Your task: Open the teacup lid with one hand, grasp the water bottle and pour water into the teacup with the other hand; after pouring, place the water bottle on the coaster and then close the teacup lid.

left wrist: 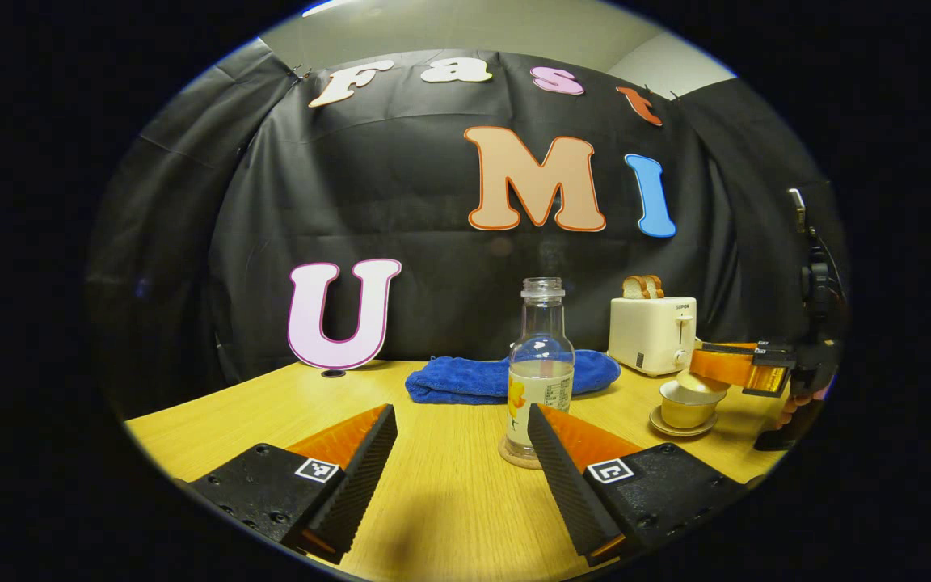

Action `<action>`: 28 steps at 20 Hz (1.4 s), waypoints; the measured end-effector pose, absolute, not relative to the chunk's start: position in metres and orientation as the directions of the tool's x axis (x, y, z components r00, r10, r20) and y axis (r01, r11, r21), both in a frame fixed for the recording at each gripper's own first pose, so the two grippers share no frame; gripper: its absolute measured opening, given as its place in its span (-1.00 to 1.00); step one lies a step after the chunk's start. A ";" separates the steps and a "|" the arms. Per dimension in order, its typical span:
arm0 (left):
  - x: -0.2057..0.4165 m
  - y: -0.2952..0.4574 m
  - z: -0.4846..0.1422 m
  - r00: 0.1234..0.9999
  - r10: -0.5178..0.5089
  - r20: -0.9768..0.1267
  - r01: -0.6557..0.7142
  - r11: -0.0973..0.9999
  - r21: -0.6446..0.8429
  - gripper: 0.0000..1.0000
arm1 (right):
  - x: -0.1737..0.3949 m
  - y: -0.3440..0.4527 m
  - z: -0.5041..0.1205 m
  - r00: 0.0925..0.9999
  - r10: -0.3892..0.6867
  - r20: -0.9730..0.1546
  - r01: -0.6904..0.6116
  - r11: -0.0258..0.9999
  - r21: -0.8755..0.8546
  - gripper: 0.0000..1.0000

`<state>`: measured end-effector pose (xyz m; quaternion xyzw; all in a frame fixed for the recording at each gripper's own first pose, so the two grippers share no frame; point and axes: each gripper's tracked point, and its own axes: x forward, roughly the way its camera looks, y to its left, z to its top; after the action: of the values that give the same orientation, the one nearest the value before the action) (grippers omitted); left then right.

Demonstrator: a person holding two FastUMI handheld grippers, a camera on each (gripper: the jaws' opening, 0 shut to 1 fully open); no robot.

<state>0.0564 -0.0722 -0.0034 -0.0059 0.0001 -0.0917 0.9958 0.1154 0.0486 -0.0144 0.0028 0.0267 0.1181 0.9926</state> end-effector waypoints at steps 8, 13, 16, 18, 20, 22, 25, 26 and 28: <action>0.056 -0.072 -0.002 0.983 -0.183 0.001 0.183 0.983 -0.012 0.89 | 0.123 0.055 -0.031 0.954 0.254 -0.156 -0.256 0.967 0.009 -0.35; 0.056 -0.075 -0.003 0.981 -0.194 0.001 0.194 0.981 -0.013 0.89 | 0.122 0.054 -0.034 0.950 0.256 -0.179 -0.257 0.966 0.013 -0.34; 0.056 -0.076 -0.002 0.981 -0.194 0.001 0.194 0.981 -0.013 0.89 | 0.119 0.057 -0.032 0.946 0.279 -0.166 -0.282 0.959 0.008 0.05; 0.056 -0.077 -0.002 0.980 -0.200 0.001 0.200 0.980 -0.013 0.89 | 0.114 0.055 -0.028 0.950 0.276 -0.143 -0.278 0.961 0.009 0.39; 0.056 -0.078 -0.002 0.979 -0.206 0.002 0.206 0.979 -0.013 0.89 | 0.112 0.050 -0.022 0.960 0.260 -0.106 -0.261 0.965 0.010 0.92; 0.056 -0.077 -0.002 0.979 -0.205 0.001 0.205 0.979 -0.013 0.90 | 0.106 0.045 -0.014 0.968 0.245 -0.053 -0.244 0.970 0.015 0.79; 0.055 -0.078 -0.002 0.979 -0.205 0.002 0.205 0.979 -0.012 0.90 | 0.098 0.036 -0.008 0.980 0.198 -0.013 -0.198 0.980 0.008 0.76; 0.056 -0.077 -0.001 0.979 -0.205 0.001 0.205 0.979 -0.012 0.90 | 0.093 0.033 -0.009 0.983 0.186 -0.012 -0.186 0.983 0.009 0.84; 0.056 -0.078 -0.002 0.979 -0.205 0.001 0.205 0.979 -0.012 0.90 | 0.083 0.023 -0.007 0.989 0.144 -0.012 -0.144 0.990 0.006 0.84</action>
<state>0.0555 -0.0781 -0.0017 -0.0061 0.0001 -0.1029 0.9947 0.0828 0.0229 -0.0067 0.0028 0.0061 0.0724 0.9974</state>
